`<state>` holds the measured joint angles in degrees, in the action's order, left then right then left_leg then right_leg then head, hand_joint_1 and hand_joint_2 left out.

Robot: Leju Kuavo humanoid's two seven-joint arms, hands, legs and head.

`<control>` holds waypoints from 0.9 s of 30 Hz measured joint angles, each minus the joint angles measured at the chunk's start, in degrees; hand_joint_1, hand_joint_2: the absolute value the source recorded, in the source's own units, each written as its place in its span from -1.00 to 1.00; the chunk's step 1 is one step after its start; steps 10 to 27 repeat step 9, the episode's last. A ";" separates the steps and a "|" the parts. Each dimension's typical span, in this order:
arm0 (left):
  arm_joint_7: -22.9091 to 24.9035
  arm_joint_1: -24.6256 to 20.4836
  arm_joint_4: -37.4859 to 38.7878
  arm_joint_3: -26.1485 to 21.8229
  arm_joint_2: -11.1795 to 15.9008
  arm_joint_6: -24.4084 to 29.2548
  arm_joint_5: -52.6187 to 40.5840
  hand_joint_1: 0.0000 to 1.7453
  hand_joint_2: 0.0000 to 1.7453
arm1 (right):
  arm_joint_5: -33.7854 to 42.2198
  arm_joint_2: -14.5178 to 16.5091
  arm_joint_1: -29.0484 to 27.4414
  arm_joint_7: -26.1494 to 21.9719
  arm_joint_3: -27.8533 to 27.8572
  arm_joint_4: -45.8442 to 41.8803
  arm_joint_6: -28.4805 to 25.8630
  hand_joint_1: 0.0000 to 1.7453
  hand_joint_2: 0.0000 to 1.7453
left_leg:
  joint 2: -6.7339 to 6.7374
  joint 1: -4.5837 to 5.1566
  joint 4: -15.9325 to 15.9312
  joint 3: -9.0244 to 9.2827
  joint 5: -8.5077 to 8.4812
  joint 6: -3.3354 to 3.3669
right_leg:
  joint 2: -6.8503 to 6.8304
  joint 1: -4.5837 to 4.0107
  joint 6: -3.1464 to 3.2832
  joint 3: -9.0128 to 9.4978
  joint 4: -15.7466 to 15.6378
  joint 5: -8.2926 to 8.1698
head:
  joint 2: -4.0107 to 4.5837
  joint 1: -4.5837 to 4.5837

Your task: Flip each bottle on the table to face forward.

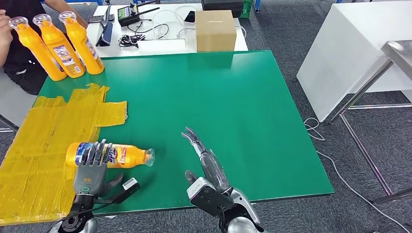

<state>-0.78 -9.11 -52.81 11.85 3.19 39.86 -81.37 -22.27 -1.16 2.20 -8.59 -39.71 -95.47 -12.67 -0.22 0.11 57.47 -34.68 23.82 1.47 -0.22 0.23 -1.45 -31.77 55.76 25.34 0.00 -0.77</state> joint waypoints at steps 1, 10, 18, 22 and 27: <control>0.28 -0.09 0.35 -0.01 0.00 -0.21 -0.11 -1.00 -1.00 | 0.00 0.01 0.00 0.00 0.00 0.01 0.05 -1.00 -1.00 | 0.00 0.00 0.00 0.03 0.00 0.00 | 0.00 0.00 0.00 0.03 0.00 0.00 | 0.00 0.00; -0.83 0.46 1.00 -0.23 -0.13 -0.17 4.25 -1.00 -1.00 | -0.28 0.01 -0.09 0.00 0.04 0.03 0.60 -1.00 -1.00 | 0.01 0.02 0.00 0.09 -0.02 0.00 | 0.01 0.00 0.00 0.10 0.00 -0.01 | 0.00 0.00; -0.83 0.46 1.00 -0.23 -0.13 -0.17 4.25 -1.00 -1.00 | -0.28 0.01 -0.09 0.00 0.04 0.03 0.60 -1.00 -1.00 | 0.01 0.02 0.00 0.09 -0.02 0.00 | 0.01 0.00 0.00 0.10 0.00 -0.01 | 0.00 0.00; -0.83 0.46 1.00 -0.23 -0.13 -0.17 4.25 -1.00 -1.00 | -0.28 0.01 -0.09 0.00 0.04 0.03 0.60 -1.00 -1.00 | 0.01 0.02 0.00 0.09 -0.02 0.00 | 0.01 0.00 0.00 0.10 0.00 -0.01 | 0.00 0.00; -0.83 0.46 1.00 -0.23 -0.13 -0.17 4.25 -1.00 -1.00 | -0.28 0.01 -0.09 0.00 0.04 0.03 0.60 -1.00 -1.00 | 0.01 0.02 0.00 0.09 -0.02 0.00 | 0.01 0.00 0.00 0.10 0.00 -0.01 | 0.00 0.00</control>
